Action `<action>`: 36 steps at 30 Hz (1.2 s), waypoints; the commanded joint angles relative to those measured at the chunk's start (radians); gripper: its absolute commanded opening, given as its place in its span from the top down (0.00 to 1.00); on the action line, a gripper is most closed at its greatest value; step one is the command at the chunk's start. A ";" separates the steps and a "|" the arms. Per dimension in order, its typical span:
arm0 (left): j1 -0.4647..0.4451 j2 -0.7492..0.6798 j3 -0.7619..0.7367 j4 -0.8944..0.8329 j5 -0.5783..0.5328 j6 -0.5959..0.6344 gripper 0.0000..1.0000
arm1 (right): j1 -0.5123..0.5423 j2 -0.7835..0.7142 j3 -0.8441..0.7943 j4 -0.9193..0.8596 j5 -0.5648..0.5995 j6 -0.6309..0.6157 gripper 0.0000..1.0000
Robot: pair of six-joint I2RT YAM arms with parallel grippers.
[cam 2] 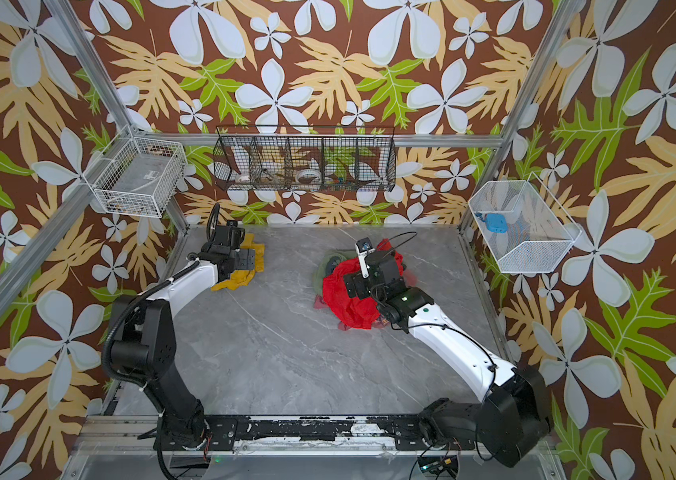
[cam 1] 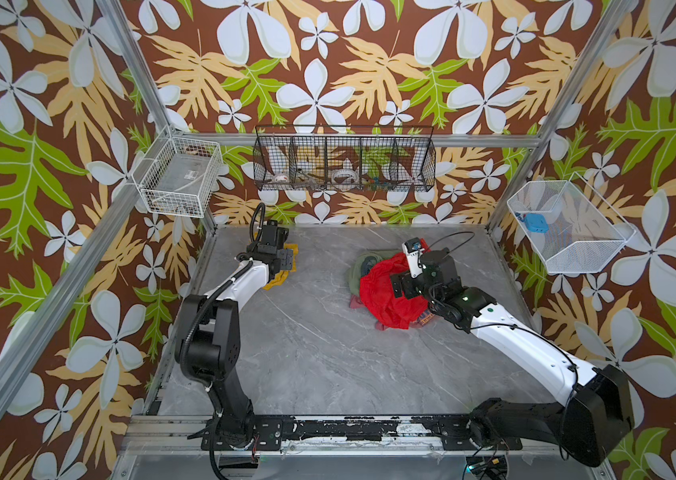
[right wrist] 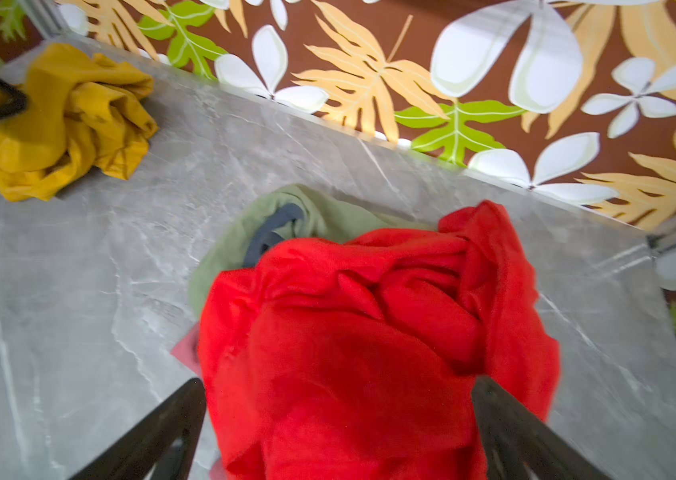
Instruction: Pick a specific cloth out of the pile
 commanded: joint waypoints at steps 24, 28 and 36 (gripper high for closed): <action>-0.002 -0.314 -0.442 0.343 0.380 -0.127 0.01 | -0.408 -0.232 -0.532 0.538 -0.182 -0.052 0.00; -0.001 -0.413 -0.556 0.458 0.357 -0.129 0.01 | -0.467 -0.233 -0.611 0.680 -0.213 -0.044 0.01; 0.002 -0.583 -0.734 0.575 0.258 -0.163 0.01 | -0.516 -0.186 -0.696 0.858 -0.232 -0.040 0.00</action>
